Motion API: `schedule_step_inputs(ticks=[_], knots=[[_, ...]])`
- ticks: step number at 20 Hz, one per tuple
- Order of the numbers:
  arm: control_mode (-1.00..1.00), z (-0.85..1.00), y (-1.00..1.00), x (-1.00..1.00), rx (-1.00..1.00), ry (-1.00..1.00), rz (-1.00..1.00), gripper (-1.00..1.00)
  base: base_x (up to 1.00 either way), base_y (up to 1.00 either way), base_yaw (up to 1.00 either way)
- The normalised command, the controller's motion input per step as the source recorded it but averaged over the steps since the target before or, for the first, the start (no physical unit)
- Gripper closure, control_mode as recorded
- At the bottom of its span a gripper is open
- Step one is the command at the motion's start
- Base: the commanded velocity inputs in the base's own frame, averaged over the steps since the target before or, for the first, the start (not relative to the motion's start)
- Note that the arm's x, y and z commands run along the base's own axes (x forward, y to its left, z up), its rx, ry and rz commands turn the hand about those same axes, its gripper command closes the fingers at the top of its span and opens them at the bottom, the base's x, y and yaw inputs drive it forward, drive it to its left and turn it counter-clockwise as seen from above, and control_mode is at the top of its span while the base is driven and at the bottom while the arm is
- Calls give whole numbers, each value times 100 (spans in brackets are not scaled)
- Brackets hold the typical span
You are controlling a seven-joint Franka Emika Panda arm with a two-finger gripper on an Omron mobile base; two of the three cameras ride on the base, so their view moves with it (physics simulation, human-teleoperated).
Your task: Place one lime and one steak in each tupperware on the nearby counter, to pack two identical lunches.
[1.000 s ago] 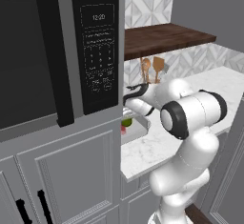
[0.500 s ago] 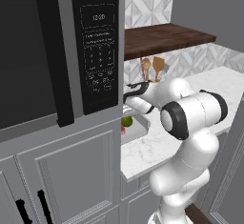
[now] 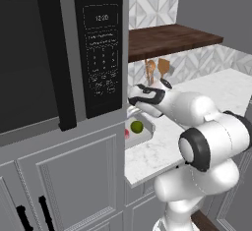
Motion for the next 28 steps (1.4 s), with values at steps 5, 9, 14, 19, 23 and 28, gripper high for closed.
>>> schedule_step_inputs(ticks=[5,9,14,19,23,28], knots=[[-100,62,-19,-81,0,-6,1,-100,0,0,0],[-100,61,-19,-88,-4,-9,0,-100,0,0,0],[-100,44,-12,-59,-8,0,-7,-100,0,0,0],[-100,51,-42,-57,0,0,-27,-100,0,0,0],[-100,45,-38,-66,0,1,-26,-100,0,0,0],[-100,39,-21,-71,0,1,-22,-100,0,0,0]])
